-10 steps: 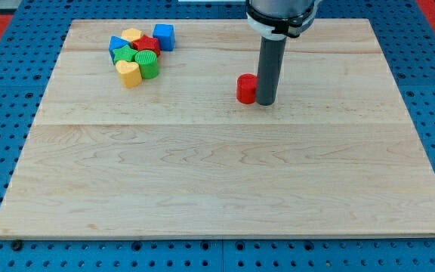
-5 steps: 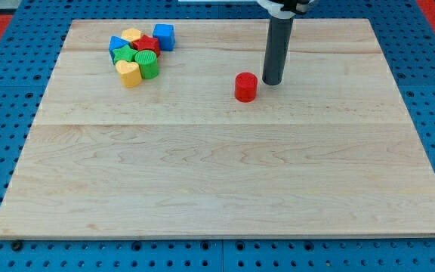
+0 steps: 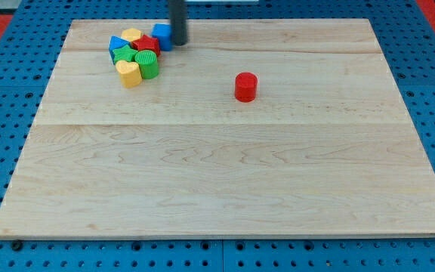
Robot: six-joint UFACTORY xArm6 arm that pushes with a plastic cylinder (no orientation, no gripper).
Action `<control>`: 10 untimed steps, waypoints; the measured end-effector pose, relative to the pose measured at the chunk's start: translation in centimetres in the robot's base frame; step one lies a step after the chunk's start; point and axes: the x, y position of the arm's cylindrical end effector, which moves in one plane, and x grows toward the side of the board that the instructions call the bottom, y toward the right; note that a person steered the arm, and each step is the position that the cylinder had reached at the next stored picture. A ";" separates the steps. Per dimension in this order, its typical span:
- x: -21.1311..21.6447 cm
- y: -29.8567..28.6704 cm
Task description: Move the red star into the red circle
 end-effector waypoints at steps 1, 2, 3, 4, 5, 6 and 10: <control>-0.4 -3.1; -0.4 -3.4; -0.4 -3.4; -0.3 -3.9; 1.6 -3.9; 2.9 -3.9; 9.0 -4.4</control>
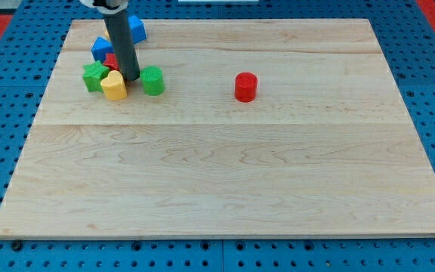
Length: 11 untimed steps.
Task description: Move the red star into the red circle
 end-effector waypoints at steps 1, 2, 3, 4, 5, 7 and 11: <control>0.4 -1.7; 2.0 -1.8; 2.0 -4.5; 2.0 -7.0; 0.9 -7.0; -1.2 -4.3; 1.4 -2.5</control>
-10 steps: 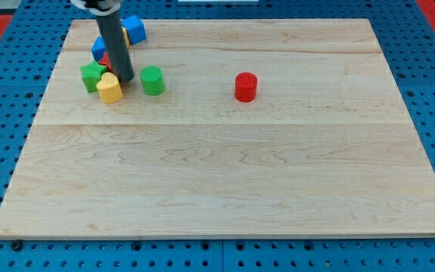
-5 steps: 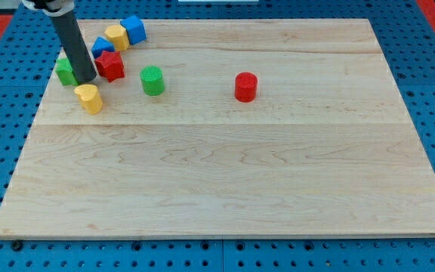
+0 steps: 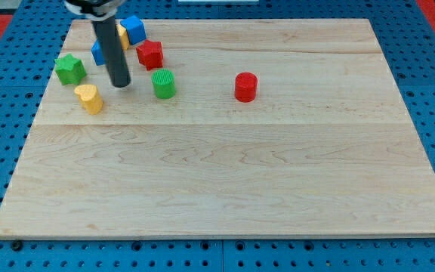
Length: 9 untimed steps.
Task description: Move the red star into the red circle
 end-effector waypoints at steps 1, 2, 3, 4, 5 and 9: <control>-2.5 -0.3; -4.9 0.2; -7.1 1.7; -7.3 7.6; -8.0 15.9; -1.0 23.6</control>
